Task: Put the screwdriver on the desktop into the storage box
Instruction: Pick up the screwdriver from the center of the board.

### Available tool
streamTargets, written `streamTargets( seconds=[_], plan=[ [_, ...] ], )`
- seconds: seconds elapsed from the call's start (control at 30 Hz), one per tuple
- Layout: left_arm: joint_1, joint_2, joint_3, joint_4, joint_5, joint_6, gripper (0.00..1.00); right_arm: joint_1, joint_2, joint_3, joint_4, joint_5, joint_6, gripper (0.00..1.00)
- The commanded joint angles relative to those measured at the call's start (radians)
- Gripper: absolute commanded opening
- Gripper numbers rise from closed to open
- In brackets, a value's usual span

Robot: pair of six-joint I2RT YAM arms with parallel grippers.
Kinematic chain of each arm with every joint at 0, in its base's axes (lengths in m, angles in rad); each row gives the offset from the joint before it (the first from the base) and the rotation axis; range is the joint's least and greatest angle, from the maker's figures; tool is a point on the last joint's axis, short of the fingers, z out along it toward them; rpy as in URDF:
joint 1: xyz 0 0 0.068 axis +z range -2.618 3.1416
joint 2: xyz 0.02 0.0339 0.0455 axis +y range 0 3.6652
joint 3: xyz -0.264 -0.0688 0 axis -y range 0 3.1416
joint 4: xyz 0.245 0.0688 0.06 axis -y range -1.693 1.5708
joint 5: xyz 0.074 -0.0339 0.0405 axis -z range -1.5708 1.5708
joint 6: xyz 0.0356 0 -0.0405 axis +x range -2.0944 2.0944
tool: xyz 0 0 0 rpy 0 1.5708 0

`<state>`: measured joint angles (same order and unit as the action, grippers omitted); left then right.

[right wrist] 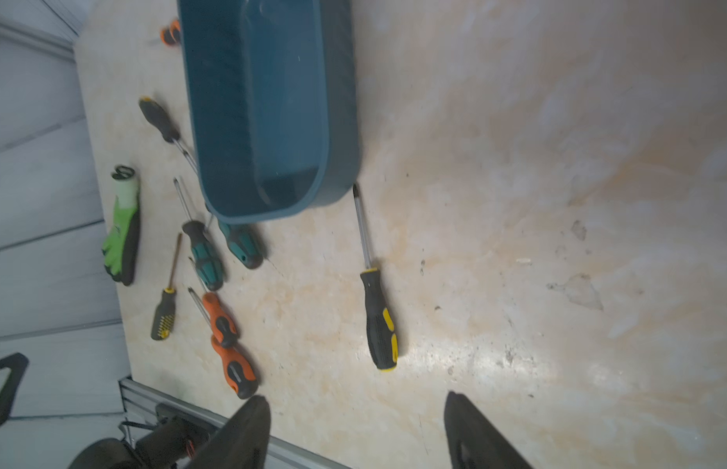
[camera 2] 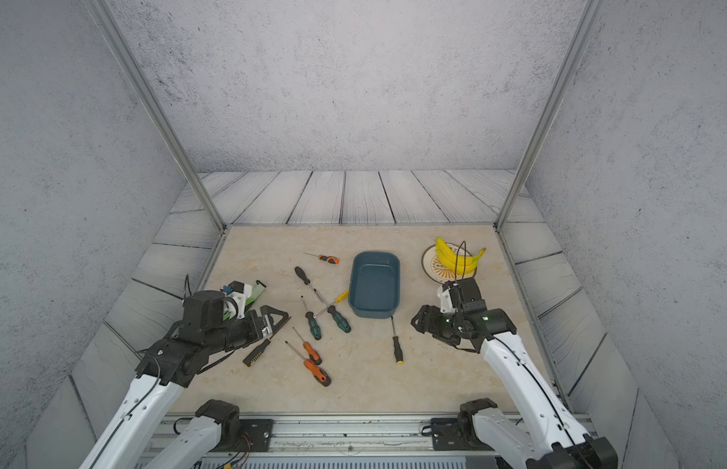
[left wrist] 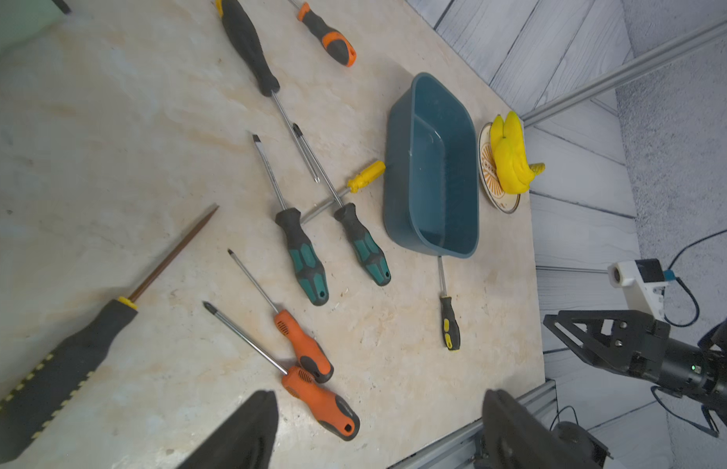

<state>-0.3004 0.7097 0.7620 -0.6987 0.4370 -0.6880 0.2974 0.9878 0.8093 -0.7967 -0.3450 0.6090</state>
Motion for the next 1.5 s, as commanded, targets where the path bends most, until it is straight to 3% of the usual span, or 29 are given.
streamTargets(
  seconds=[0.0,0.2,0.47,1.1,1.17,1.47],
  plan=[
    [-0.060,-0.017,-0.066,-0.018,-0.016,-0.045,0.85,0.079,0.025,-0.034,-0.012,0.104,0.016,0.70],
    [-0.145,-0.049,-0.163,0.050,-0.046,-0.118,0.85,0.163,0.114,-0.053,0.030,0.173,0.040,0.70],
    [-0.202,-0.018,-0.152,0.050,-0.076,-0.116,0.84,0.254,0.260,0.005,0.037,0.263,0.045,0.69],
    [-0.256,-0.009,-0.205,0.091,-0.109,-0.187,0.84,0.381,0.528,0.087,0.107,0.318,0.046,0.51],
    [-0.261,-0.010,-0.205,0.096,-0.110,-0.189,0.84,0.388,0.547,0.085,0.114,0.317,0.044,0.43],
    [-0.269,0.003,-0.208,0.100,-0.116,-0.191,0.84,0.399,0.591,0.079,0.130,0.340,0.064,0.34]
  ],
)
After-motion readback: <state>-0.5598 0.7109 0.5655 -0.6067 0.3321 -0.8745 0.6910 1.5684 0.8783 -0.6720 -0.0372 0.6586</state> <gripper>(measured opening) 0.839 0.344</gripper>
